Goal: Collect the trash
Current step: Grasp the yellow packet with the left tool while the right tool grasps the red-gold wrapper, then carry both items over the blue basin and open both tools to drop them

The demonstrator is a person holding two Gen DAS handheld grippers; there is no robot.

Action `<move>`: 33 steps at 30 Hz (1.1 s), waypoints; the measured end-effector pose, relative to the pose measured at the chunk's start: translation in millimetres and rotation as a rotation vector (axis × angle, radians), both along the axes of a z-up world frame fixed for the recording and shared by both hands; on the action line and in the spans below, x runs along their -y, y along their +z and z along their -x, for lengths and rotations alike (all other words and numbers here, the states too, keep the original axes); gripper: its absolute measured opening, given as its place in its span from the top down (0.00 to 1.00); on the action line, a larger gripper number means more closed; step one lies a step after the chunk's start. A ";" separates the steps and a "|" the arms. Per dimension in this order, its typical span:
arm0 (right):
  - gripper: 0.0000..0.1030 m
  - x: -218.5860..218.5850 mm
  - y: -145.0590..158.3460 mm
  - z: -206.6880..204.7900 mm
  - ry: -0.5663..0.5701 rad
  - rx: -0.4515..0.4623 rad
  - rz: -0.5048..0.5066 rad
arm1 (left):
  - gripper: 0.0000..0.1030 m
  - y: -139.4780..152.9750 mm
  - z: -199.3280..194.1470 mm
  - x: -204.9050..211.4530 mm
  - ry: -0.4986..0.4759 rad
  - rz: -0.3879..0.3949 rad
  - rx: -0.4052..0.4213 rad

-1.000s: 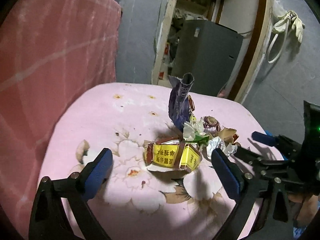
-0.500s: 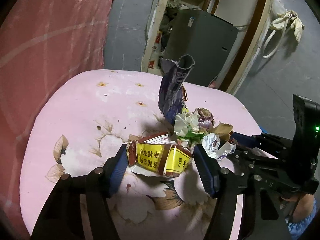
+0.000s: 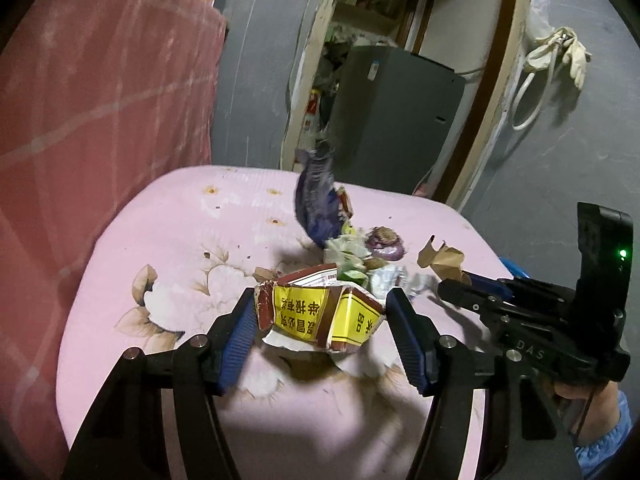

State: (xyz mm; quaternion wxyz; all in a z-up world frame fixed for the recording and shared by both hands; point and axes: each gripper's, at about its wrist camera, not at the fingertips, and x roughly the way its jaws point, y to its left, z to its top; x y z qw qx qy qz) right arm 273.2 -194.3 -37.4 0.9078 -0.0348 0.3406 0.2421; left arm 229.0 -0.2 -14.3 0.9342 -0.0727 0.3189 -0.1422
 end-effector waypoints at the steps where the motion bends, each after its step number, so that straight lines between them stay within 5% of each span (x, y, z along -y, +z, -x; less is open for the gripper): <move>1: 0.82 0.9 1.5 2.3 0.002 0.004 -0.001 | 0.43 1.2 1.9 2.1 -0.001 -0.003 0.006; 6: 0.82 6.4 16.5 16.5 0.003 0.073 -0.024 | 0.43 12.1 17.2 14.9 0.006 -0.012 0.084; 14: 0.82 50.3 70.5 53.3 -0.110 0.344 -0.148 | 0.43 47.4 30.2 48.8 0.008 0.036 0.277; 20: 0.82 87.8 102.7 77.3 -0.232 0.515 -0.151 | 0.43 73.1 29.2 90.5 -0.027 0.080 0.395; 27: 0.81 132.4 111.8 84.6 -0.357 0.571 -0.151 | 0.43 95.2 21.7 143.6 -0.104 0.122 0.437; 33: 0.80 175.7 103.6 81.7 -0.468 0.549 -0.131 | 0.43 94.3 1.1 196.6 -0.187 0.129 0.393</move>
